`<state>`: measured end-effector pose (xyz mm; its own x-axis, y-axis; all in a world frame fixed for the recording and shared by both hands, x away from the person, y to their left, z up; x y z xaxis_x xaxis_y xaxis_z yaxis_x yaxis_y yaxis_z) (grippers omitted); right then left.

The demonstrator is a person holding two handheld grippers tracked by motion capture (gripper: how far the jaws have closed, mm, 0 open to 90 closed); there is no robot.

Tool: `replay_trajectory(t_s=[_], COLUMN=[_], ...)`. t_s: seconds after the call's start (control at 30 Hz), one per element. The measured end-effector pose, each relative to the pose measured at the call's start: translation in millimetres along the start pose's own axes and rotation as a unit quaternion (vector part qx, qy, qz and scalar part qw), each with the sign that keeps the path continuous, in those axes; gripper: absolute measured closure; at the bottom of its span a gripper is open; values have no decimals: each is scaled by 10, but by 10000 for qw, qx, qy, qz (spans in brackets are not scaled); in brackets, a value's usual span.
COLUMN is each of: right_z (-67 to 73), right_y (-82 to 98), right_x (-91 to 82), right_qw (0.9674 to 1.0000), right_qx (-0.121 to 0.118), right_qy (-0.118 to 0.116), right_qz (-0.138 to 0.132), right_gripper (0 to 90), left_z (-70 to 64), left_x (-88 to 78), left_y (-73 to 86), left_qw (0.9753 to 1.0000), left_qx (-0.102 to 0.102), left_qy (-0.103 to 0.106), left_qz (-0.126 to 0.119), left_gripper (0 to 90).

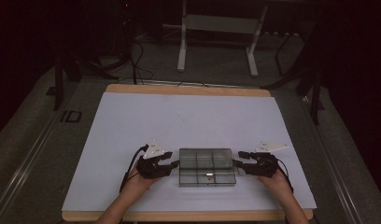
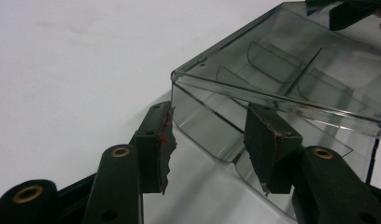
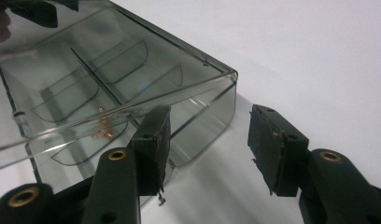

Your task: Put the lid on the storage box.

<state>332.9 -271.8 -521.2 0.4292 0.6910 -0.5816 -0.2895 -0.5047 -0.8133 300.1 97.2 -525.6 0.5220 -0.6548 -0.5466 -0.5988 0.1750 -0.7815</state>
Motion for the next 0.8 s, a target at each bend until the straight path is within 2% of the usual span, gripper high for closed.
replay_trajectory(t_s=[0.23,0.4,0.47,0.67,0.8], right_z=[2,-8,-33,-62,-76], right_y=[38,84,91,70,65], right_x=[20,42,23,-8,-22], right_qw=[10000,9995,9998,9997,9996], right_qx=[2,-84,21,0,18], right_qy=[48,185,134,253,279], right_qz=[75,257,128,68,-58], right_gripper=[489,483,481,405,311], left_z=[39,87,94,115,133], left_x=[26,73,78,78,52], left_y=[34,73,84,78,59], left_qw=[10000,9998,9998,9998,9998], left_qx=[-48,-120,-129,-156,-203], left_qy=[-34,-72,-69,-79,-18], left_qz=[79,160,158,137,86], left_gripper=[526,511,511,503,412])
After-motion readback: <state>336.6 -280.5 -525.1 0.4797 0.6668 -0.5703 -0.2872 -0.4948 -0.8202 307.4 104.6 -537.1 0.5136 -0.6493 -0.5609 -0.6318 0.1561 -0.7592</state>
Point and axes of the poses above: each handheld gripper's, and its own axes: x roughly forward along the jaws, y roughly out of its underside, z roughly to its left, the point moved 2 cm from there along x, roughly forward along the jaws, and after that the axes turned 12 degrees about -x, right-handed, at the moved point
